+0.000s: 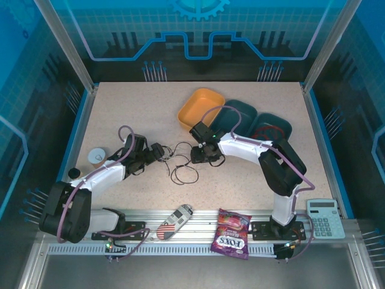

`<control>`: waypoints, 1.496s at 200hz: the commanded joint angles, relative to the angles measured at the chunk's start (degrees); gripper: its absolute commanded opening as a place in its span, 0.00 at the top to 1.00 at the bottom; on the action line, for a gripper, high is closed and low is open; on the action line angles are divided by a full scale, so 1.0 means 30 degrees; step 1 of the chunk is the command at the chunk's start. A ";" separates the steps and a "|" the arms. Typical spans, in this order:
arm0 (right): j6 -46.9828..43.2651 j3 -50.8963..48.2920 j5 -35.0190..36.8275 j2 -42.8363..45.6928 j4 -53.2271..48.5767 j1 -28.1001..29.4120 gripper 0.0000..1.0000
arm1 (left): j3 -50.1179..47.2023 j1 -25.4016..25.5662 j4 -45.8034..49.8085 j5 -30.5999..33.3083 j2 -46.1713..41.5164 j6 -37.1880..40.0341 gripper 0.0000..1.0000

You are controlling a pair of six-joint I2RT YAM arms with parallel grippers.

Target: Untangle the cables

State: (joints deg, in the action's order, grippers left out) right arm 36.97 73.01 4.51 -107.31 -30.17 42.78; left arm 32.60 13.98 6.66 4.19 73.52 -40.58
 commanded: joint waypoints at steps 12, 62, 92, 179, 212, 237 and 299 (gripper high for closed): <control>-0.0790 -0.0488 -0.1274 0.1035 0.0921 0.0001 0.48 | -0.0232 -0.0184 0.0302 -0.0304 -0.0451 0.0050 0.01; -0.1639 -0.0578 -0.1113 0.1694 0.0821 0.0246 0.44 | -0.0276 -0.0185 0.0228 -0.0306 -0.0450 0.0048 0.01; -0.2046 -0.0574 -0.1623 0.1952 0.1330 0.0326 0.43 | -0.0318 -0.0177 0.0237 -0.0353 -0.0423 0.0020 0.01; -0.2828 -0.0652 -0.0792 0.0993 0.1045 0.0117 0.43 | -0.0429 -0.0166 0.0296 -0.0361 -0.0694 0.0021 0.01; -0.2939 -0.0489 -0.0539 0.0229 0.0624 0.0118 0.44 | -0.0477 -0.0177 0.0358 -0.0327 -0.0832 0.0017 0.01; -0.3120 -0.0463 -0.0642 -0.0174 0.0716 0.0101 0.55 | -0.0495 -0.0178 0.0359 -0.0328 -0.0863 -0.0002 0.01; -0.3687 0.0077 0.1187 0.1227 -0.0076 0.0693 1.00 | -0.0724 -0.0191 -0.0333 -0.1102 -0.1201 0.0025 0.17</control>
State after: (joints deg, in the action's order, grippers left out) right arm 27.09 71.57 3.92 -107.35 -27.70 43.33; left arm 31.75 13.98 6.79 2.96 71.88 -40.66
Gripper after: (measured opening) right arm 0.060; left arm 0.916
